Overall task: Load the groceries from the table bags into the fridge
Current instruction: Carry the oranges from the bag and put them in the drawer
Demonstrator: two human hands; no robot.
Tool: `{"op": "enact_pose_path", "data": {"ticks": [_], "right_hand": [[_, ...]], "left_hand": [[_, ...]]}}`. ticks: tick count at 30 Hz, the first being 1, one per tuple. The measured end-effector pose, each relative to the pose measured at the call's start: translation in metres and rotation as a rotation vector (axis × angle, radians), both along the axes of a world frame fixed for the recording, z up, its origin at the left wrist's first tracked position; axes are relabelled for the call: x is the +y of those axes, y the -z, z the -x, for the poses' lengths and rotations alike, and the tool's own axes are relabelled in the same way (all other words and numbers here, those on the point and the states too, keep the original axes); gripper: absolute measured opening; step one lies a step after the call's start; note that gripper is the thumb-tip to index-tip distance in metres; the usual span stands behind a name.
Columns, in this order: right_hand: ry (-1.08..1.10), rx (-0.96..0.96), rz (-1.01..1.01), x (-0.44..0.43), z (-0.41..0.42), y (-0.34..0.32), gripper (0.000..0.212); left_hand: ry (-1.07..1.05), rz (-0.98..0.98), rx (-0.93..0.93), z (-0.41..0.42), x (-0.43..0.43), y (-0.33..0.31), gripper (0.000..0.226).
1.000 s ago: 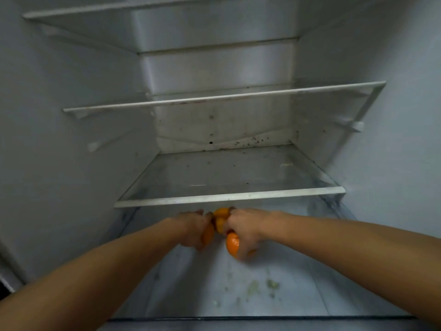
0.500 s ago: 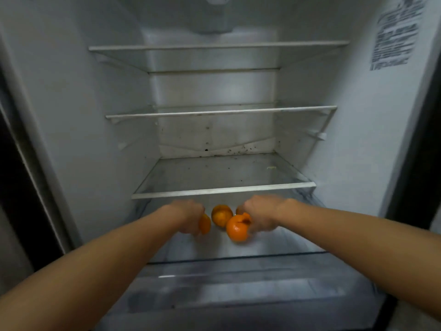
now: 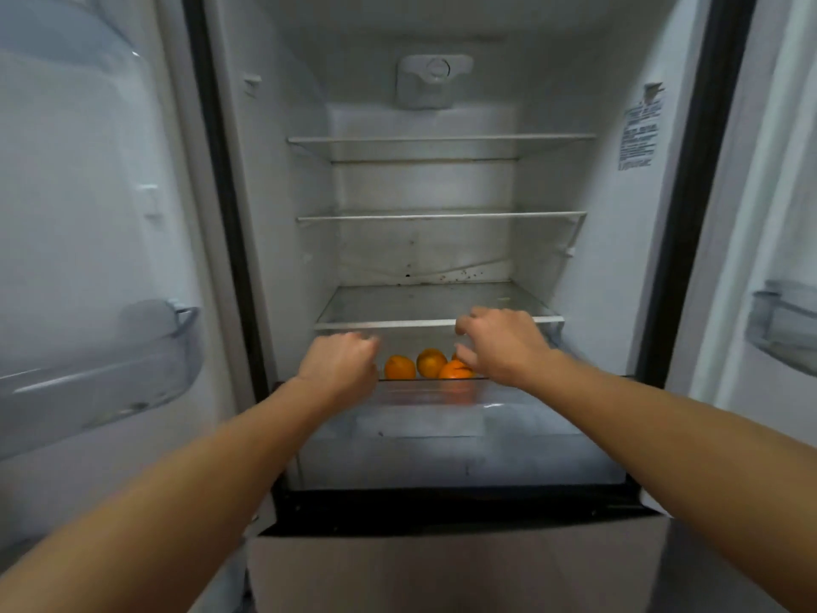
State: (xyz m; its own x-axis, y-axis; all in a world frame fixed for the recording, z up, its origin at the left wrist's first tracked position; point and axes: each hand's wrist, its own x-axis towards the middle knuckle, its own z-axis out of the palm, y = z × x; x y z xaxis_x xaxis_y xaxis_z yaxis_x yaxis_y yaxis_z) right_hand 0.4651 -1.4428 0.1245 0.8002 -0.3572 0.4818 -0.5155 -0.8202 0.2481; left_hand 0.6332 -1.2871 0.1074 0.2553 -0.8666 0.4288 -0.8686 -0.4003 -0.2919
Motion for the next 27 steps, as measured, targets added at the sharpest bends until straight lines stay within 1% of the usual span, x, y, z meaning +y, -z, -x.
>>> {"op": "enact_pose_path", "data": {"ticks": [5, 9, 12, 17, 20, 22, 27], "right_hand": [[-0.174, -0.012, 0.104, 0.056, 0.031, 0.008, 0.034], [-0.265, -0.03, 0.05, 0.104, 0.066, 0.032, 0.035], [-0.36, -0.015, -0.01, 0.146, 0.092, 0.067, 0.035], [-0.572, 0.113, -0.058, 0.258, 0.124, 0.116, 0.036], [-0.72, 0.151, -0.09, 0.332, 0.13, 0.125, 0.029], [-0.794, 0.167, -0.091, 0.383, 0.134, 0.131, 0.023], [-0.999, 0.132, -0.117, 0.523, 0.147, 0.145, 0.037]], "left_hand": [[-0.056, 0.017, -0.025, 0.046, 0.072, 0.008, 0.02], [-0.173, -0.004, -0.01, 0.098, 0.13, 0.032, 0.02], [-0.264, -0.038, 0.049, 0.146, 0.186, 0.065, 0.021], [-0.403, -0.135, 0.108, 0.228, 0.311, 0.109, 0.03], [-0.518, -0.154, 0.181, 0.259, 0.386, 0.124, 0.017], [-0.614, -0.16, 0.197, 0.278, 0.438, 0.13, 0.013], [-0.861, -0.083, 0.199, 0.34, 0.574, 0.142, 0.014]]}}
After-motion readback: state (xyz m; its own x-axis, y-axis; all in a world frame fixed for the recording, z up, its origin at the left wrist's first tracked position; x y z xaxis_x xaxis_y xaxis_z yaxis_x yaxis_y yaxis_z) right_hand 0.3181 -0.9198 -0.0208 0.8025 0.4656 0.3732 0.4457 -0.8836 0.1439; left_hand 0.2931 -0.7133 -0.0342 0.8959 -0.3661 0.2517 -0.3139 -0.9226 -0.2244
